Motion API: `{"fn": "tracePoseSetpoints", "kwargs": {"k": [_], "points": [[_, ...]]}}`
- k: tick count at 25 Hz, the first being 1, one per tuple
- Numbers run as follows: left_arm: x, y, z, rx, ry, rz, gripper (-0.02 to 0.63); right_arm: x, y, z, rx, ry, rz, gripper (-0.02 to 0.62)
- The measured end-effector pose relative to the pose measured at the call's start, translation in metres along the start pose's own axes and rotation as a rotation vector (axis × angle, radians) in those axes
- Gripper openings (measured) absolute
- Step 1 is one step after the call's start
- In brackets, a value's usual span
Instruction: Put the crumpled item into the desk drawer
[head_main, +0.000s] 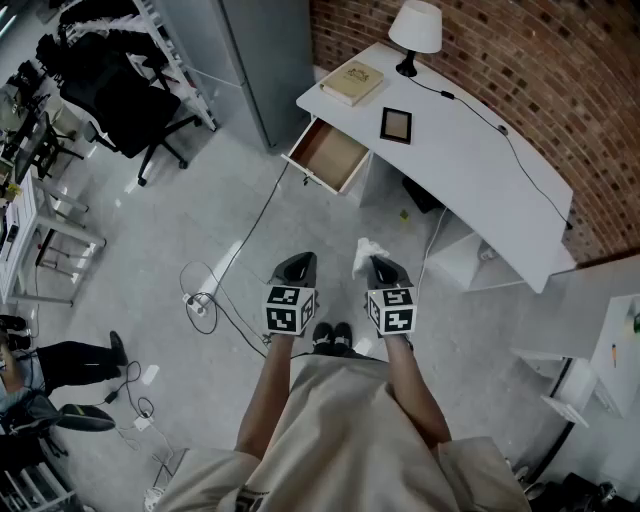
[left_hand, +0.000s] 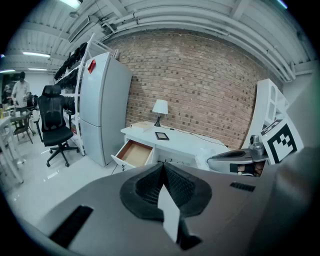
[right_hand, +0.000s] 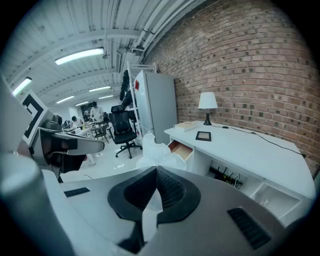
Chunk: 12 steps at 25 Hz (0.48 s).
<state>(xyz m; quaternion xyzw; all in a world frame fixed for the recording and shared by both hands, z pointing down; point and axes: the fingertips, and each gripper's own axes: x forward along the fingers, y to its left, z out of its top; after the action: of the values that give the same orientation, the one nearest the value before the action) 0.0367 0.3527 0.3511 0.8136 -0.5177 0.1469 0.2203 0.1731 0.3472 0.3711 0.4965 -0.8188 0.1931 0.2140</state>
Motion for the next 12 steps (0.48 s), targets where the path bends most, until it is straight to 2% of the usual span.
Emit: {"fn": "tracePoseSetpoints", "kwargs": {"k": [12], "points": [[0.004,-0.008,0.001,0.018,-0.006,0.020,0.015,0.002,-0.012,0.002,0.013,-0.029,0.010,0.025]]}}
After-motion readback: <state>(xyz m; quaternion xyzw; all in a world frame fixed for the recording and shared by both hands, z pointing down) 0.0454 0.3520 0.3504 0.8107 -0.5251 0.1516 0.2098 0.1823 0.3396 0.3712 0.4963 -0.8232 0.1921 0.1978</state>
